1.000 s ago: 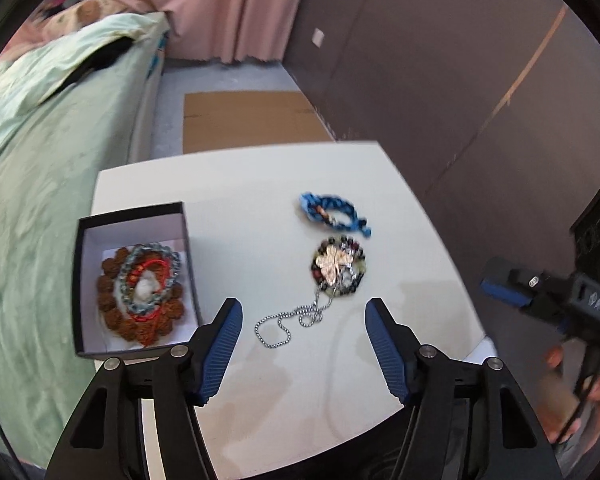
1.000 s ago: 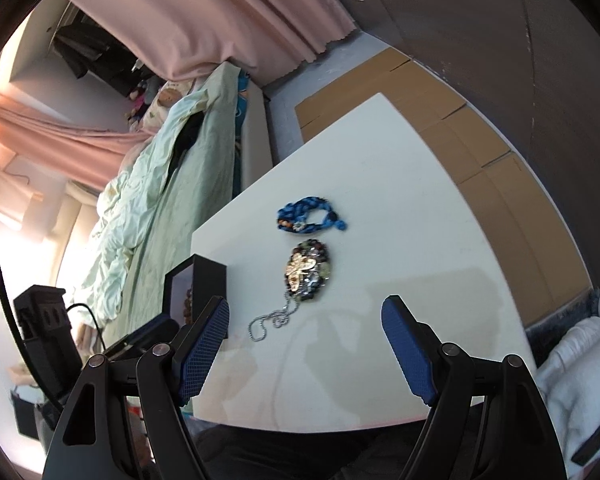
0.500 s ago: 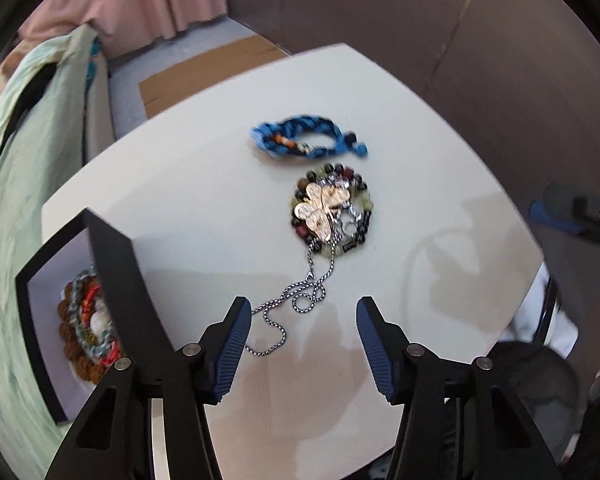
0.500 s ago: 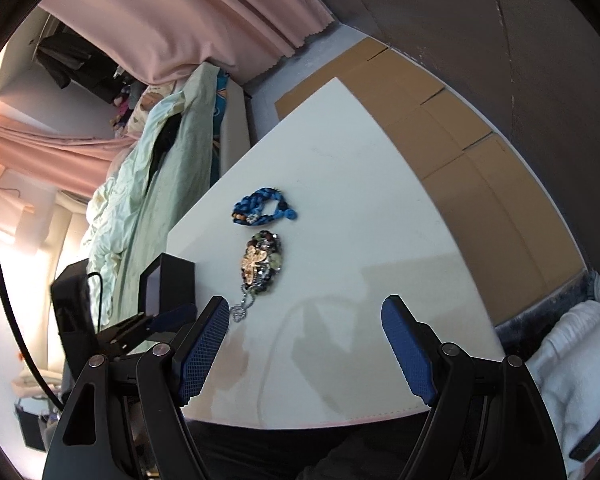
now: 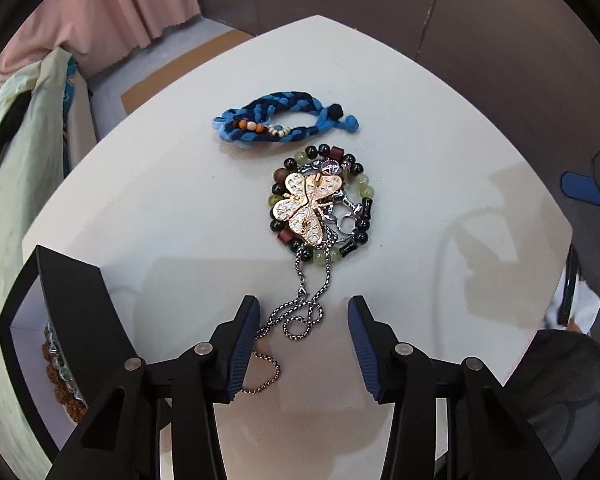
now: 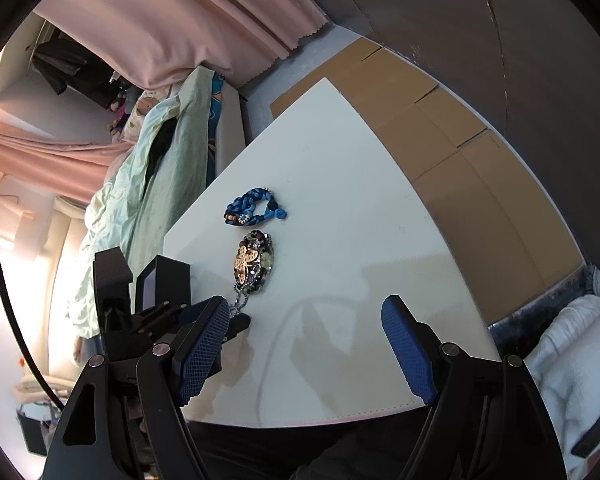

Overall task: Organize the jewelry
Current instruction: 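Grasp the chain of the butterfly necklace with the left tool, then lift the butterfly necklace up off the table with the left tool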

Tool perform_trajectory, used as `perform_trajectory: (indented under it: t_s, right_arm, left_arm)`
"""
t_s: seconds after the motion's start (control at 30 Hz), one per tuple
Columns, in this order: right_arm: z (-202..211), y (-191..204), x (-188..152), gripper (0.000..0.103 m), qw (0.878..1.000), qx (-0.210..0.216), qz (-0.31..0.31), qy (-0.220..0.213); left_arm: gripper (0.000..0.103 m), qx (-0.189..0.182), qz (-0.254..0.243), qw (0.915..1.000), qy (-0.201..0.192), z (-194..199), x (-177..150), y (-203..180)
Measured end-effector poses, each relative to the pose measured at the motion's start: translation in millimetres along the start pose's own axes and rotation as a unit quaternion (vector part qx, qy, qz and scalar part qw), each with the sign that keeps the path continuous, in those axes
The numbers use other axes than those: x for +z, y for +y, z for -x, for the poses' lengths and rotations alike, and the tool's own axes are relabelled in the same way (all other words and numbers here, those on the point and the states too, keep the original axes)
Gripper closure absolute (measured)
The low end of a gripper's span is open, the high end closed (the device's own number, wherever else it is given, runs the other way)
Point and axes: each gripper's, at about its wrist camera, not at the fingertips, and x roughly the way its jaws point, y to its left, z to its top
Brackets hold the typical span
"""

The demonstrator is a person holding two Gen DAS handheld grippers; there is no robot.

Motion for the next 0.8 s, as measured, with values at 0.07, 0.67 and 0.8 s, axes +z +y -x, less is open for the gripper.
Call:
perform_trajectory:
  t_s: [0.07,0.67,0.8]
  right_arm:
    - [-2,2,0,0.024,1.000,0.001,0.000,0.003]
    - [-30,32,15,0.024,0.999,0.033,0.010,0.025]
    - [-33,38,21,0.024,0.999,0.038,0.012,0.026]
  left_arm:
    - [0.071,-0.001,-0.004,1.0000,-0.002,2,-2,1]
    - [0.097,-0.006,0.073,0.9934,-0.088,68,-5,26]
    - [0.097,-0.009,0.080,0.9894,-0.121,97,-4,27]
